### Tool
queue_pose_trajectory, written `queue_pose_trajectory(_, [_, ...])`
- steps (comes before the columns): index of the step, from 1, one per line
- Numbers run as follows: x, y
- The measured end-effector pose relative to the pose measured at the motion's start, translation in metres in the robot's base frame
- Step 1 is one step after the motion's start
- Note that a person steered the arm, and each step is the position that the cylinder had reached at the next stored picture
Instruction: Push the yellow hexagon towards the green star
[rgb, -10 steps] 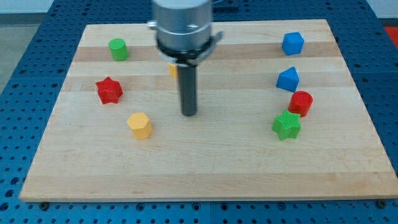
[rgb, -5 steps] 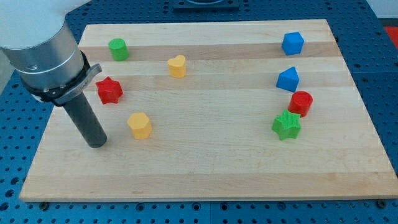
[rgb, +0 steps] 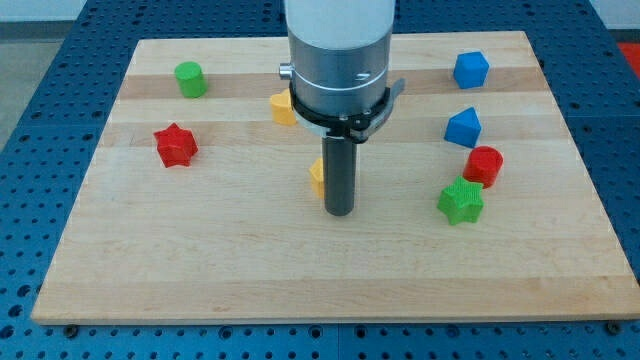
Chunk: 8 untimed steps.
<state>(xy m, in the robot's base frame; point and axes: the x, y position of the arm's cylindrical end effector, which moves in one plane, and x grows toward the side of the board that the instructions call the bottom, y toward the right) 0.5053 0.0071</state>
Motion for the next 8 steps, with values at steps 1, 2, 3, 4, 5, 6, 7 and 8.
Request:
queue_pose_trajectory(1, [0.027,-0.041])
queue_pose_trajectory(2, [0.050,-0.105])
queue_pose_trajectory(3, [-0.012,-0.110])
queue_pose_trajectory(4, [-0.040,-0.107])
queue_pose_trajectory(5, [-0.060,-0.096])
queue_pose_trajectory(6, [-0.059,-0.092])
queue_pose_trajectory(7, [-0.046,-0.057])
queue_pose_trajectory(8, [-0.041,0.009])
